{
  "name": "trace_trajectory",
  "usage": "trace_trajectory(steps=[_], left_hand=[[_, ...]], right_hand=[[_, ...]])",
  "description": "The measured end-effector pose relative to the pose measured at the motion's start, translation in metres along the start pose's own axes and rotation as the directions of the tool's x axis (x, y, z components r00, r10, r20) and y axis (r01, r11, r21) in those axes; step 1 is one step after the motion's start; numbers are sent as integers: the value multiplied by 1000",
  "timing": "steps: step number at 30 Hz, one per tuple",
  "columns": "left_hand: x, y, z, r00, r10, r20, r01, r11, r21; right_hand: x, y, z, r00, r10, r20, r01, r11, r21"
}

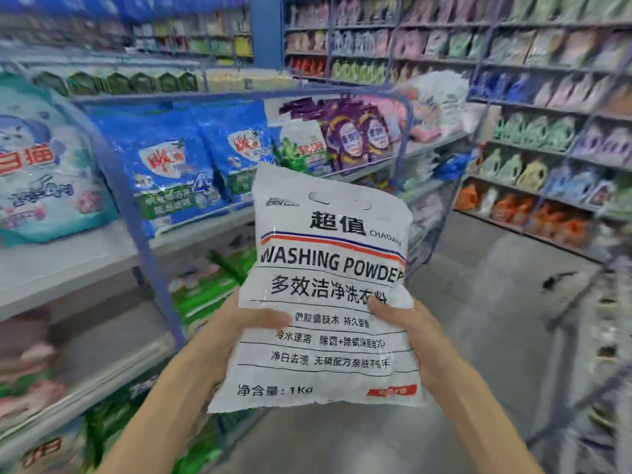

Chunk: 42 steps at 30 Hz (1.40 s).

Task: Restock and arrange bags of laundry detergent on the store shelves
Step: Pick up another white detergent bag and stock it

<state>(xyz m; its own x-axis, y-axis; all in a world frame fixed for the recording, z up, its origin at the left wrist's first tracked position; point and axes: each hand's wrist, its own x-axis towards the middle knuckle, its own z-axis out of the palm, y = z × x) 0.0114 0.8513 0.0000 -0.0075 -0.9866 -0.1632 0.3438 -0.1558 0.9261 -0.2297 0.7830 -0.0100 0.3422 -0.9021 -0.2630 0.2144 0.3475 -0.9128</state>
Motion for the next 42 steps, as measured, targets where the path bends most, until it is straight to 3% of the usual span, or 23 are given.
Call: trace_trajectory(steps=[11,15,21,27,34,38,42], left_hand=[[217,7,103,997,-79,-18,80,995,62],[306,16,145,998,-63,21,60,988,145],[422,14,210,989,-124,76,114,986,122],[544,1,275,979,-131,157,117,988,96],[673,-6,355,993,-87,83,82,995,55],[739,-10,379,999,-40,24,39,998,44],[799,-8,385,997,3,-83,0,1000,31]], right_hand=[[119,-84,-133,988,-82,-131,93,992,80],[171,-123,-189,985,-86,-147,110,981,162],[242,-170,-272,989,-73,-129,105,960,260],[333,-209,-371,975,-104,-198,151,959,238],[441,-278,-482,975,-99,-198,140,968,208],[509,-320,-525,977,-131,-166,150,983,103],[577,-337,-554,993,-109,-48,113,990,84]])
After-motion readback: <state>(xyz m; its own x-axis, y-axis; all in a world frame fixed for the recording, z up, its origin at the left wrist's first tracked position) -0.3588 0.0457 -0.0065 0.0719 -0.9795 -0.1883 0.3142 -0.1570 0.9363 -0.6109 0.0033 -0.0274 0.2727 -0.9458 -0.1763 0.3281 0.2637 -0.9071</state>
